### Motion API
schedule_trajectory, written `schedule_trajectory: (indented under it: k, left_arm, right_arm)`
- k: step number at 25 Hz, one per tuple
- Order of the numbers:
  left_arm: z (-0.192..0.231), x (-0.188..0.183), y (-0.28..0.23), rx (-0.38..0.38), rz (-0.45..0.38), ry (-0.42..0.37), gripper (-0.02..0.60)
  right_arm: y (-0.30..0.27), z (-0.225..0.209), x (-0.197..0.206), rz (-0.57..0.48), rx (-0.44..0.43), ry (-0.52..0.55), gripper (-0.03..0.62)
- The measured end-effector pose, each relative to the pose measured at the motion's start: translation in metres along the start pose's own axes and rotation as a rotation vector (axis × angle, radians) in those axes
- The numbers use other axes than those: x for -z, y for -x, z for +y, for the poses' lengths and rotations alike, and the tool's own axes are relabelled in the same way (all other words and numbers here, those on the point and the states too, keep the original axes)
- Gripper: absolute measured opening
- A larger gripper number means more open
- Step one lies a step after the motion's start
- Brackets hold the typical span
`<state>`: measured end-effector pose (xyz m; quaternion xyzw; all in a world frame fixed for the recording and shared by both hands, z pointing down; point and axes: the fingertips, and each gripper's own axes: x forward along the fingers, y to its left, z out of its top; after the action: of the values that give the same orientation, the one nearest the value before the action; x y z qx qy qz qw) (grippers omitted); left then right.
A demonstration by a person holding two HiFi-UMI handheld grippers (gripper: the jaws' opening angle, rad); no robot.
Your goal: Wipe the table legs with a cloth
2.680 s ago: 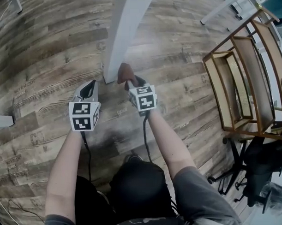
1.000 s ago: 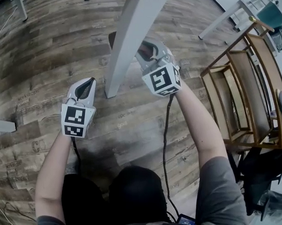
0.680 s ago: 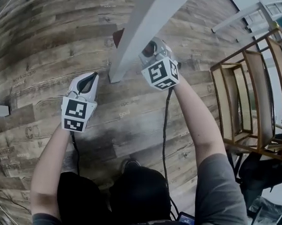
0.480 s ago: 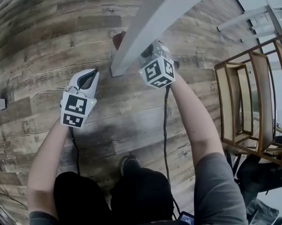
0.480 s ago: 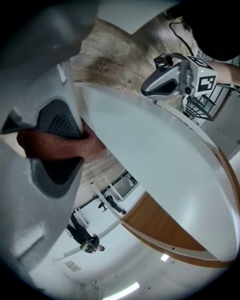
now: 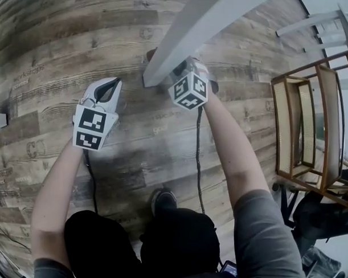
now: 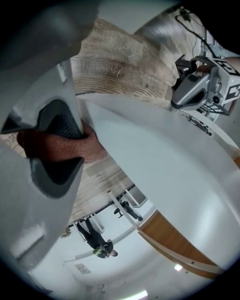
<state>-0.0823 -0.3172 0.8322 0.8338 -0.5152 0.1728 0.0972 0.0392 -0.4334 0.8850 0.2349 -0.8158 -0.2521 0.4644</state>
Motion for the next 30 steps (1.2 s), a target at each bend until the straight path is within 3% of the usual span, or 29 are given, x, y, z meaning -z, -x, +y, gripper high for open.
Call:
schedule_trajectory:
  k: [5, 9, 13, 19, 22, 27, 30]
  left_arm:
    - [0.012, -0.008, 0.005, -0.019, -0.017, 0.01, 0.018]
    - [0.015, -0.029, 0.032, -0.018, -0.04, 0.007, 0.018]
    - [0.028, -0.072, 0.057, -0.031, -0.093, 0.022, 0.018]
    - [0.039, -0.154, 0.099, -0.048, -0.131, -0.021, 0.018]
    - [0.034, -0.19, 0.122, -0.068, -0.12, 0.061, 0.018]
    - [0.005, -0.236, 0.16, -0.079, -0.069, 0.169, 0.018]
    - [-0.002, -0.274, 0.189, -0.119, -0.052, 0.201, 0.018]
  right_arm:
    - [0.019, -0.027, 0.0, -0.006, 0.075, -0.108, 0.084]
    - [0.065, -0.054, 0.003, -0.025, 0.169, -0.337, 0.084]
    - [0.113, -0.091, -0.007, -0.06, 0.265, -0.531, 0.084]
    - [0.178, -0.122, -0.038, -0.075, 0.331, -0.621, 0.084]
    - [0.215, -0.133, -0.055, -0.069, 0.332, -0.687, 0.084]
    - [0.281, -0.14, -0.088, -0.066, 0.306, -0.982, 0.084]
    - [0.317, -0.15, -0.113, -0.051, 0.278, -1.003, 0.084]
